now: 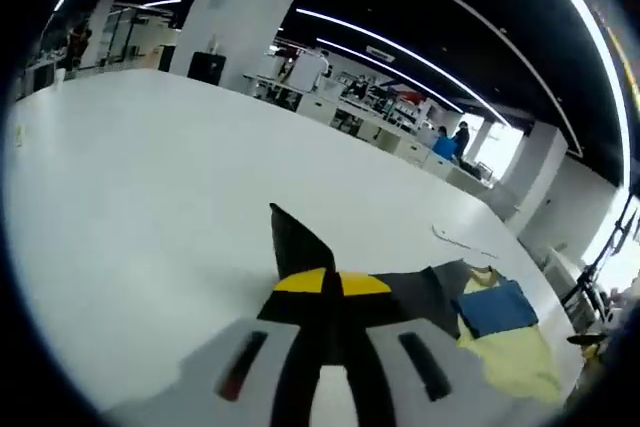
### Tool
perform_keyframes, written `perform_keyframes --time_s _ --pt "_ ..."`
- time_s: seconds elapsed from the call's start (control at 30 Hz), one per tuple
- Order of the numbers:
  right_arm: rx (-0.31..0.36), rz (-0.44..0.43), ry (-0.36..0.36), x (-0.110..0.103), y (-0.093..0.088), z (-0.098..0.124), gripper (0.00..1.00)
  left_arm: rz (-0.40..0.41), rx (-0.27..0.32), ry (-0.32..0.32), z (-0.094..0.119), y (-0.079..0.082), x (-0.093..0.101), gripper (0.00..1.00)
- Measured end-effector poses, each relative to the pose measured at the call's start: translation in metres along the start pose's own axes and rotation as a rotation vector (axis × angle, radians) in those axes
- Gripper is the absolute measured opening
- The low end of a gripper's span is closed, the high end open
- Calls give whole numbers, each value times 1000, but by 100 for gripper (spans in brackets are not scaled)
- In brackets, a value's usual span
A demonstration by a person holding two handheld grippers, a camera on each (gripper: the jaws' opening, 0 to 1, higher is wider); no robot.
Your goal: Fold the garment on the visible template until the final outline fits inside the template.
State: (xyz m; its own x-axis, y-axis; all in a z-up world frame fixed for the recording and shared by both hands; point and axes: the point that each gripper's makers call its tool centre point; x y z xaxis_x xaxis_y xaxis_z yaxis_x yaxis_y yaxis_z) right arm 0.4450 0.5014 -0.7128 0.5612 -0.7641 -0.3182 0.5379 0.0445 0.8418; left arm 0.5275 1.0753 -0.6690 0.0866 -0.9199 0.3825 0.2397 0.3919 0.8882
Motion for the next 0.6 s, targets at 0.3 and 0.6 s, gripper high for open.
perform_keyframes --time_s 0.3,0.6 --pt "14 6 4 2 5 0 98 -21 1 -156 -28 4 79 0" --pt "22 -3 -2 6 3 8 98 3 -16 -298 -46 -6 144 0"
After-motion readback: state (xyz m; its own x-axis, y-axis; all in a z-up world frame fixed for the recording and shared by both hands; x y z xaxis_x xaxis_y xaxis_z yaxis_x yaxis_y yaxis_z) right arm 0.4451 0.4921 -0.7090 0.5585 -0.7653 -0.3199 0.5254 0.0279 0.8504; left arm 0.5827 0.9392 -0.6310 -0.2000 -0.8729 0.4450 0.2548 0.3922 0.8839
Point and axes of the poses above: the point that each gripper's makers call its tool centre point, and the gripper's own axes: z roughly backward along the fingers, x roughly to its right, y roughly out of its top, and after that the axes turned 5 degrees about x, right-handed
